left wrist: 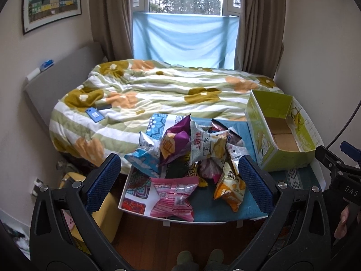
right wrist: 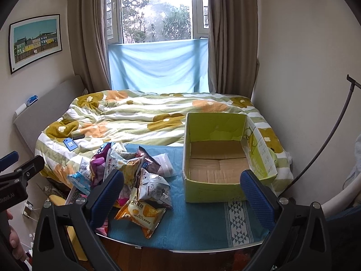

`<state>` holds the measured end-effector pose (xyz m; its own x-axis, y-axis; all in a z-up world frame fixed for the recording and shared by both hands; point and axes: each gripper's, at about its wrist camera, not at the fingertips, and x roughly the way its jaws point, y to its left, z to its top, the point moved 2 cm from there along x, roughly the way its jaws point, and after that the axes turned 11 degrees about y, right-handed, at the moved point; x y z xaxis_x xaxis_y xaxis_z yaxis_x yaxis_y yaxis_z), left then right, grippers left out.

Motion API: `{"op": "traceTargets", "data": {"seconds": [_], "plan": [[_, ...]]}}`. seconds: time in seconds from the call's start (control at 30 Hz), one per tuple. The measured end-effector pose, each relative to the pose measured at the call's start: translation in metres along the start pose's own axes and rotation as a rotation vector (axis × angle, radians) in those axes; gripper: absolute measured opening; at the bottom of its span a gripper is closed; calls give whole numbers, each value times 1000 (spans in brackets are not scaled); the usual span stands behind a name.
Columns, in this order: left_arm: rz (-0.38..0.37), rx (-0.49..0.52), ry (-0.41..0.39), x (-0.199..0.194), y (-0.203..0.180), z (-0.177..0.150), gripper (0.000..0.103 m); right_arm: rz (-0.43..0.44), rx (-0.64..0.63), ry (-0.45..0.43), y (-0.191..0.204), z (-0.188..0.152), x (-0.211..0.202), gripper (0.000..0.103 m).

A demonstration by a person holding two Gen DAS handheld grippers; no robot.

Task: Organize snacks
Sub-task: 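Grasp the pink wafer bag with left tool while right tool grasps orange cake bag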

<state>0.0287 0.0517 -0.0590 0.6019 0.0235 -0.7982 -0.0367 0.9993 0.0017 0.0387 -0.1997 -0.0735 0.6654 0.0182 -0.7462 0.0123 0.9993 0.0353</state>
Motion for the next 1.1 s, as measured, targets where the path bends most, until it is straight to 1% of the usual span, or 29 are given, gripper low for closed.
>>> {"op": "traceTargets", "data": {"seconds": [0.13,0.27,0.47,0.67,0.87,0.97,1.03,1.1], "plan": [[-25,9,68,31,18,-16,103,39,11,68,7,-15,25,103],[-50,12,146,75,31,-34,103,79,19,126,16,-30,50,103],[-88,45,228,138,36,-62,103,117,-38,195,31,-59,96,103],[-92,81,270,179,34,-77,103,134,-164,225,55,-83,142,103],[-111,77,328,219,28,-86,103,176,-233,258,66,-99,189,103],[-102,88,350,234,24,-89,102,182,-291,251,72,-106,207,103],[-108,87,360,242,22,-91,102,171,-342,247,76,-111,217,103],[-115,83,373,248,21,-92,100,164,-387,249,79,-113,226,103]]}}
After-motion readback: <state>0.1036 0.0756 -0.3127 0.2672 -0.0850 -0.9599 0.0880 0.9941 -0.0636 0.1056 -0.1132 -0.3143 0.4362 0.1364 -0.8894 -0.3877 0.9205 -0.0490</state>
